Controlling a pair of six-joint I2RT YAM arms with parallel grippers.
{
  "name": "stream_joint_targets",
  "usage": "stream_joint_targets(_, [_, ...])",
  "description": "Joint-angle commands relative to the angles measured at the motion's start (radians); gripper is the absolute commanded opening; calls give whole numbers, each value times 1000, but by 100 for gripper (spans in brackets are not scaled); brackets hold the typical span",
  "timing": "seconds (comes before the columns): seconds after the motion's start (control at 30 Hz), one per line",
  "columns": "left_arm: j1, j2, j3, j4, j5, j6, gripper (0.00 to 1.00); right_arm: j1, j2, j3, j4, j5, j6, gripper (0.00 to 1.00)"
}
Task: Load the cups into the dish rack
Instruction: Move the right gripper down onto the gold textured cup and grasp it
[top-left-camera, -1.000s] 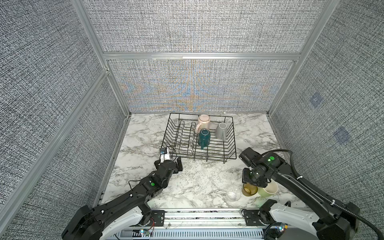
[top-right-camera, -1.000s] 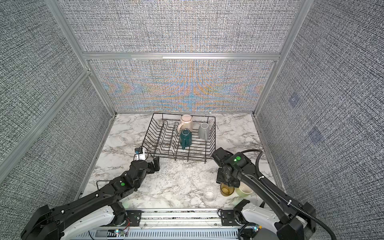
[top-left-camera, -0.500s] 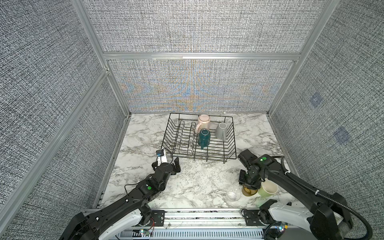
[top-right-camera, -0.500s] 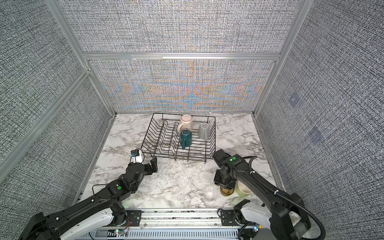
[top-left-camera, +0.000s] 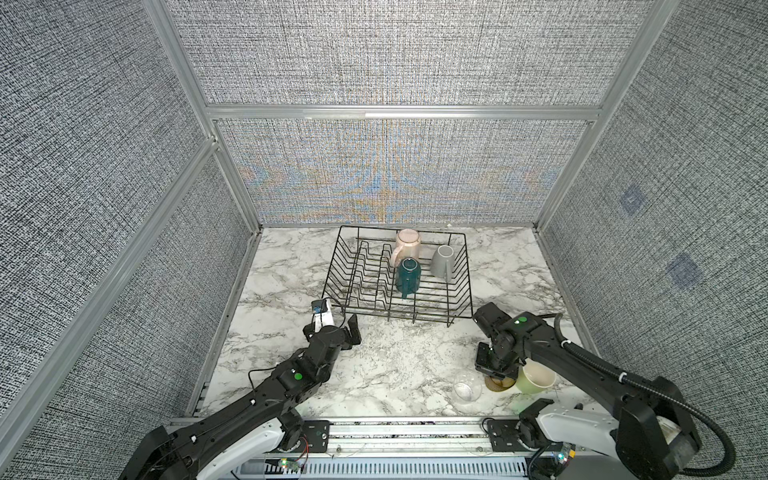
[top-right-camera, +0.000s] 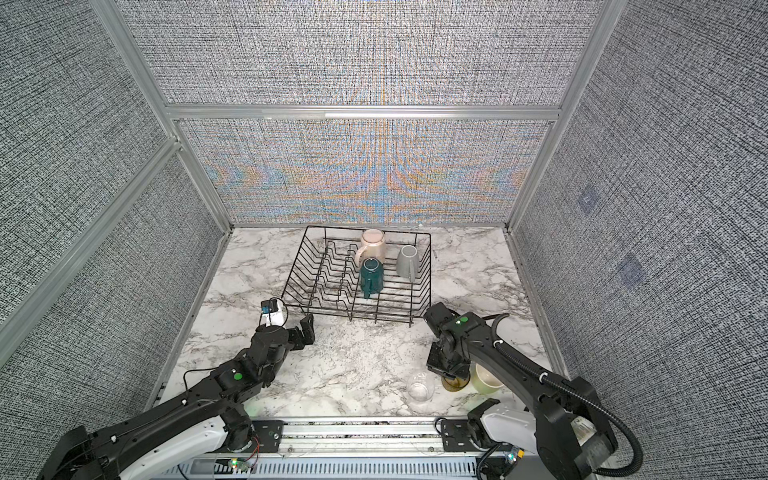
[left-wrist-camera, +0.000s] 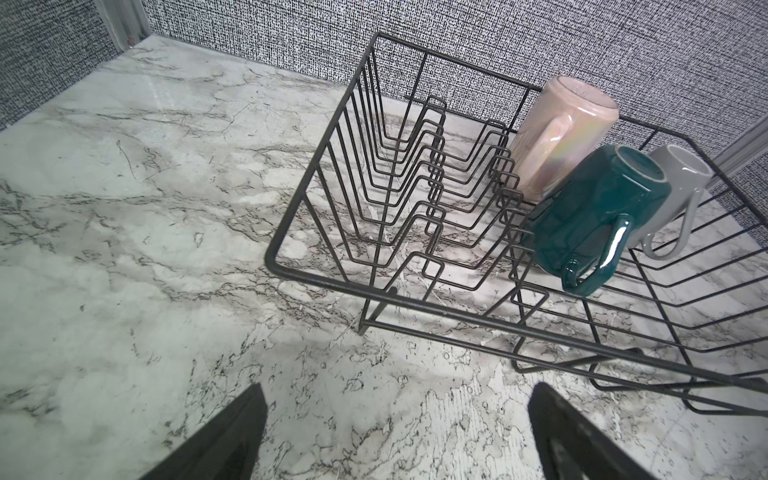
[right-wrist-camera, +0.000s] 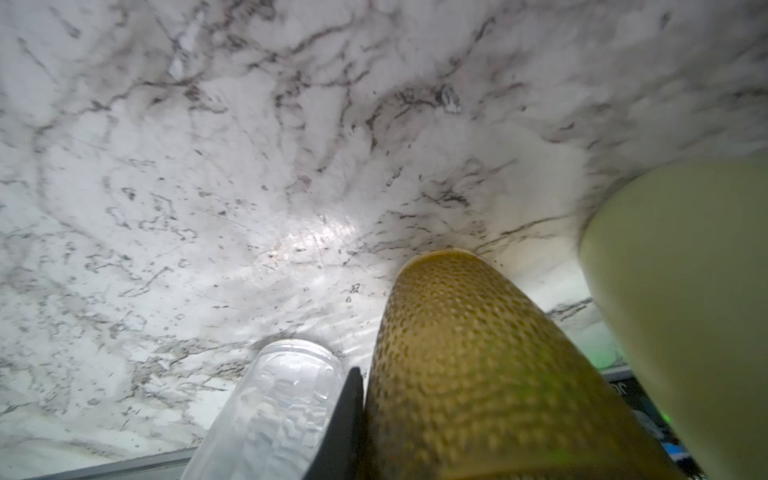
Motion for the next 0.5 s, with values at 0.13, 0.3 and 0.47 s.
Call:
stream_joint_targets(0.13, [1, -15, -8, 7, -13, -12, 98, -4, -85, 74, -97, 60, -8, 6])
stream_joint_targets(0.3, [1, -30, 5, -5, -3, 0, 98, -6, -134, 143, -117, 36, -30, 5])
stream_joint_targets(0.47, [0, -81, 37, -131, 55, -108, 100, -6, -176, 253, -120, 18, -100, 5])
